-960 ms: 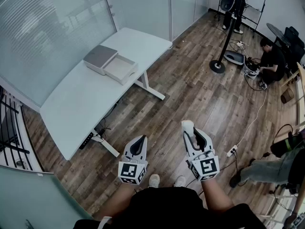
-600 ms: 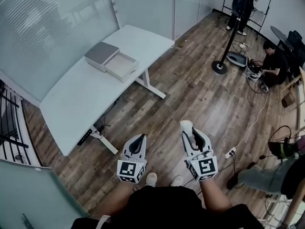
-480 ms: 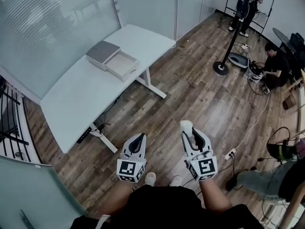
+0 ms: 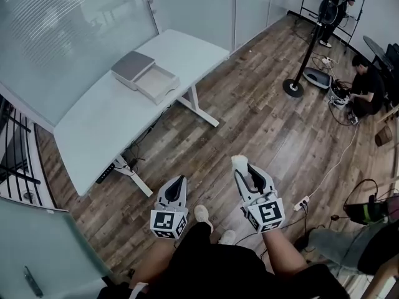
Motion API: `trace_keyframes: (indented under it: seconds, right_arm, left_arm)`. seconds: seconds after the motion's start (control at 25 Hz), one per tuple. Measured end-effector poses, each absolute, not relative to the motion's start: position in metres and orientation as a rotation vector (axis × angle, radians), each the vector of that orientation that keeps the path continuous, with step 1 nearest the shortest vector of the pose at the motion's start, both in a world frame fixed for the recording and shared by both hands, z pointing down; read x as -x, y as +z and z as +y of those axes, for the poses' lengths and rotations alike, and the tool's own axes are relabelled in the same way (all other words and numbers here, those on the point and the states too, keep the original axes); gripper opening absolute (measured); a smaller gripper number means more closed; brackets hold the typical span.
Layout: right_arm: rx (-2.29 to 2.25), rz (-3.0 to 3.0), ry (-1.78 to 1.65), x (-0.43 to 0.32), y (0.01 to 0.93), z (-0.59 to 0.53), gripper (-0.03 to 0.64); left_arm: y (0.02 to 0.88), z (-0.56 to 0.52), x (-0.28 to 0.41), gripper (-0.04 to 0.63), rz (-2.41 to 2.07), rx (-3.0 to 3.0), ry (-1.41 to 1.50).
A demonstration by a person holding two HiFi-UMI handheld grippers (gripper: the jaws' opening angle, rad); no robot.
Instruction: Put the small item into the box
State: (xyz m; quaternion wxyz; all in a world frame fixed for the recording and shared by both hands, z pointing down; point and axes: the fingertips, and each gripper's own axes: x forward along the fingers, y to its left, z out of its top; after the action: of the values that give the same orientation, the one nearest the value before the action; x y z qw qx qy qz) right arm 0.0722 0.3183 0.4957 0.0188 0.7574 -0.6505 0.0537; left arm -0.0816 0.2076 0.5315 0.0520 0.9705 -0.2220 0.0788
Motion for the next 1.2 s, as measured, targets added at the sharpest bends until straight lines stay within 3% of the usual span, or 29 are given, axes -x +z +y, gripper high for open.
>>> trace_keyframes:
  seconds: [0.68,1.2]
  right_arm:
    - [-2.243,-2.091,0.187,-0.09,0.495,0.146,0.143]
    - [-2.191,-2.116,0.149,-0.093,0.485,0.059,0.144]
  left_arm:
    - [0.518,0.066,0.041,0.012,-0.639,-2.982,0.201]
    - [0.515,-0.016,0.059,0.012,-0.733,-2.939,0.16]
